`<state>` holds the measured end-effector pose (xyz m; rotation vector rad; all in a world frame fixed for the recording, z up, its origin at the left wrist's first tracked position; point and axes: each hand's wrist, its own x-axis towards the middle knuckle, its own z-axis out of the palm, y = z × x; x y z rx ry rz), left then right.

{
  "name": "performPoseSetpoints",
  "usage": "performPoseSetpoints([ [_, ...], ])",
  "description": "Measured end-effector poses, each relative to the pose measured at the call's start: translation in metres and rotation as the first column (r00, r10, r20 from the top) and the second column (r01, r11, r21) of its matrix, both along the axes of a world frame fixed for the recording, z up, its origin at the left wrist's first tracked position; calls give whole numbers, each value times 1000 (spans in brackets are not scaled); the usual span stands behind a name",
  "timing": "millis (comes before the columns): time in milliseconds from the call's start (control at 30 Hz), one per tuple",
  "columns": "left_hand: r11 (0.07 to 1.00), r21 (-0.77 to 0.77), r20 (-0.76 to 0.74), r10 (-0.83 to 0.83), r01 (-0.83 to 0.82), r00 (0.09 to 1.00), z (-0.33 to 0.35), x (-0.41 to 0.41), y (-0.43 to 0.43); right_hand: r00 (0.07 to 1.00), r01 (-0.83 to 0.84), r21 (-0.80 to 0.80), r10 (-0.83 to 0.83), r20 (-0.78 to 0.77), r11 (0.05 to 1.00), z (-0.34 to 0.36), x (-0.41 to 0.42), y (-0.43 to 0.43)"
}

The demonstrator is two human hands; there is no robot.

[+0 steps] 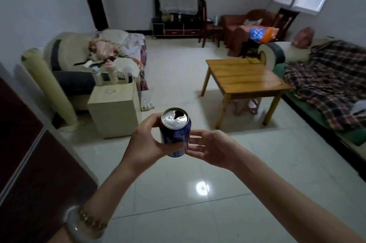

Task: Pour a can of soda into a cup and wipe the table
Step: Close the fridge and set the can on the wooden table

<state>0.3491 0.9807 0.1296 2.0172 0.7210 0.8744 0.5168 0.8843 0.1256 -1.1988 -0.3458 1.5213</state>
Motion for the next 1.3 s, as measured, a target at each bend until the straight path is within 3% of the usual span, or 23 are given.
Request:
performPoseSetpoints([
  [167,994,27,9,-106,106,994,2,103,-33,995,100,-1,-100,-1,995,3,90,-48],
  [433,978,37,24,-205,204,978,-2,273,-98,985,137,-50,-131,111,989,5,251,-129],
  [667,956,10,13,-293,293,956,-6,382,-124,980,178,-41,-174,92,983,0,351,-165],
  [933,938,-10,30,-346,346,938,-12,503,-96,972,226,-7,-225,65,974,-19,466,-147],
  [1300,905,-36,45,-422,423,906,-13,702,3,975,220,2,-220,34,976,-20,666,-58],
])
